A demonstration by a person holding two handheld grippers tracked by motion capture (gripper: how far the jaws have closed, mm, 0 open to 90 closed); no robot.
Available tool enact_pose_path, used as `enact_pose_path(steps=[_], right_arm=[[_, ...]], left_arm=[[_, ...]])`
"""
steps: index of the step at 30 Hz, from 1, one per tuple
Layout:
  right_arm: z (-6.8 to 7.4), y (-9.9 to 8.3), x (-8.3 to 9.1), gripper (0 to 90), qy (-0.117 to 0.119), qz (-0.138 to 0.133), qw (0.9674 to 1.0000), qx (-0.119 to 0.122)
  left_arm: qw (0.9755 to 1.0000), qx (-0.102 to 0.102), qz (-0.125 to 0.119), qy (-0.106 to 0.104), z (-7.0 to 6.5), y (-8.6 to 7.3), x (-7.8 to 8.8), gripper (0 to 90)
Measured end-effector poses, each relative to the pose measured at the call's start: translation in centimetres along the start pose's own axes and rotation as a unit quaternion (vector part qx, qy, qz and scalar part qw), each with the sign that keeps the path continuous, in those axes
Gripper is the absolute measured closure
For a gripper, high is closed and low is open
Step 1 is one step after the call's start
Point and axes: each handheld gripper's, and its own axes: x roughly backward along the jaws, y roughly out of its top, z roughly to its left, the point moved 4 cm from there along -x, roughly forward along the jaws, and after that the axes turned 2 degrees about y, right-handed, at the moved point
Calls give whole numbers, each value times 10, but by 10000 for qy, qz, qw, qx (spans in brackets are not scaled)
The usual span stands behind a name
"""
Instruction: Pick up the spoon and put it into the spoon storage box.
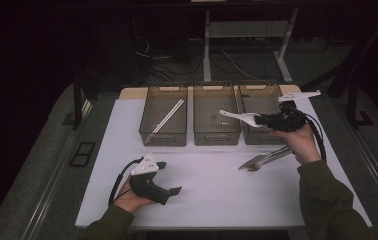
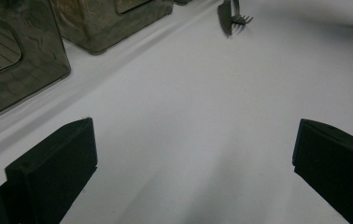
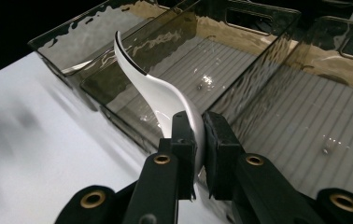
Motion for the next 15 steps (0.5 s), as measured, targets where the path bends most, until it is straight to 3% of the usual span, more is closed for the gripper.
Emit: enact_pose_path(steps=[9, 15], right_arm=[[9, 21, -29, 829, -119, 158, 9997, 173], [10, 23, -52, 829, -186, 376, 9989, 185]], left_arm=[[10000, -39, -3, -26, -1, 0, 0, 0], [10000, -43, -18, -41, -2, 0, 0, 0]])
